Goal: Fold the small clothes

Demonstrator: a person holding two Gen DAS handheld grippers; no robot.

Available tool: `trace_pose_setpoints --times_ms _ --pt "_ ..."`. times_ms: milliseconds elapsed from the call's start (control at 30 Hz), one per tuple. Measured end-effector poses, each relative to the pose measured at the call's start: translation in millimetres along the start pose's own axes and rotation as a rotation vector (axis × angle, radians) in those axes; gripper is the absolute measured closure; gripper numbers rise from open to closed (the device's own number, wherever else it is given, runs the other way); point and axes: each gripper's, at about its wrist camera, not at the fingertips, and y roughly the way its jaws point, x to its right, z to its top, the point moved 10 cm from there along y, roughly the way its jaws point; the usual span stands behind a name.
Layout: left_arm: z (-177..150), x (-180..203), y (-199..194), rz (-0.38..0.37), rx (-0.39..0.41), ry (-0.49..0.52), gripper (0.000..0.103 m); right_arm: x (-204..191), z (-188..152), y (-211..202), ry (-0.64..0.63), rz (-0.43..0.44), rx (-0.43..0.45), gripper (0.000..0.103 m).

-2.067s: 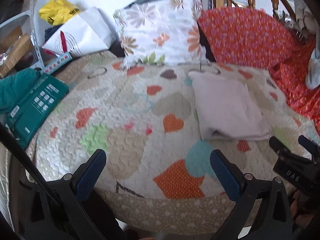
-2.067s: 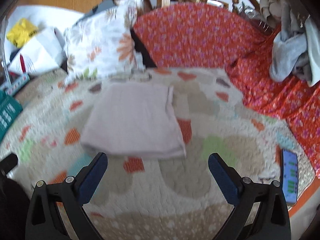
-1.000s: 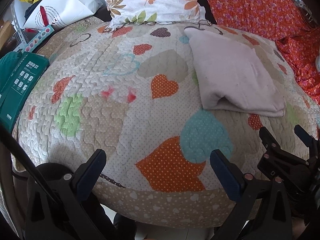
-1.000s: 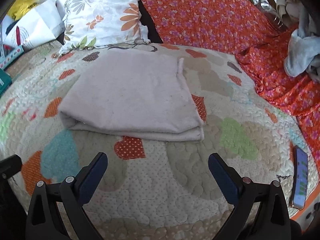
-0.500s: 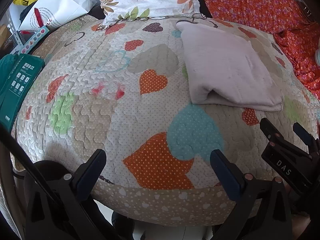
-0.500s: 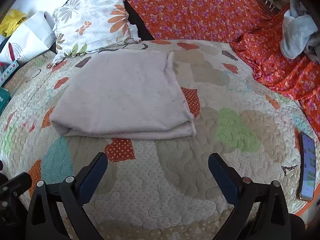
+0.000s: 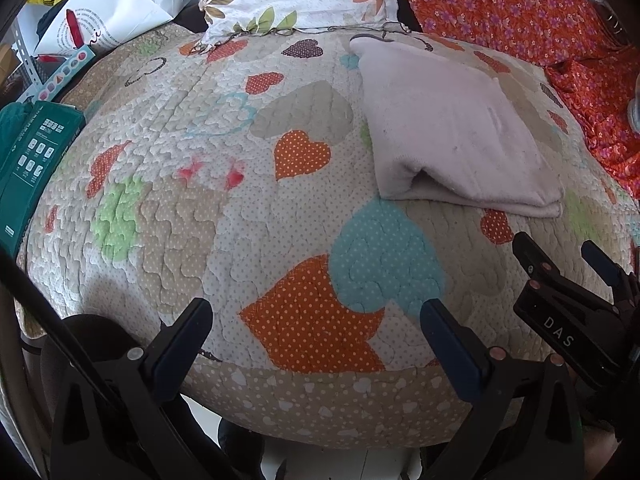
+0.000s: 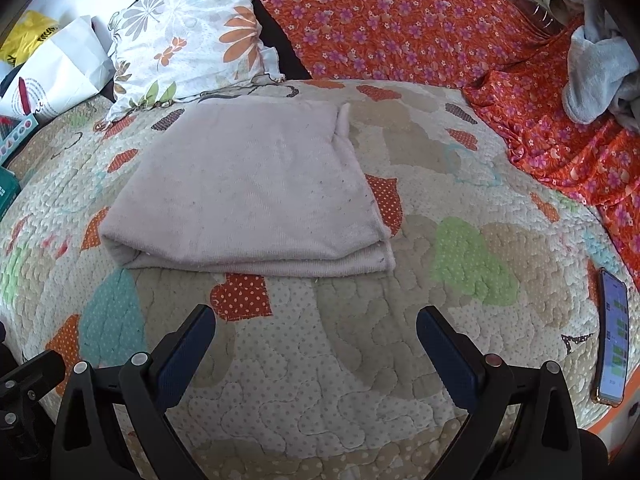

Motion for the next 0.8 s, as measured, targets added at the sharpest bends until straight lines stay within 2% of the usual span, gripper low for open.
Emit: trace_pose_setpoints --times_ms 800 --pt "-3.4 -4.9 4.3 -0.008 -0.017 -0.023 0.0 -2.6 0.1 3.7 -0.021 0.002 -0.005 0.001"
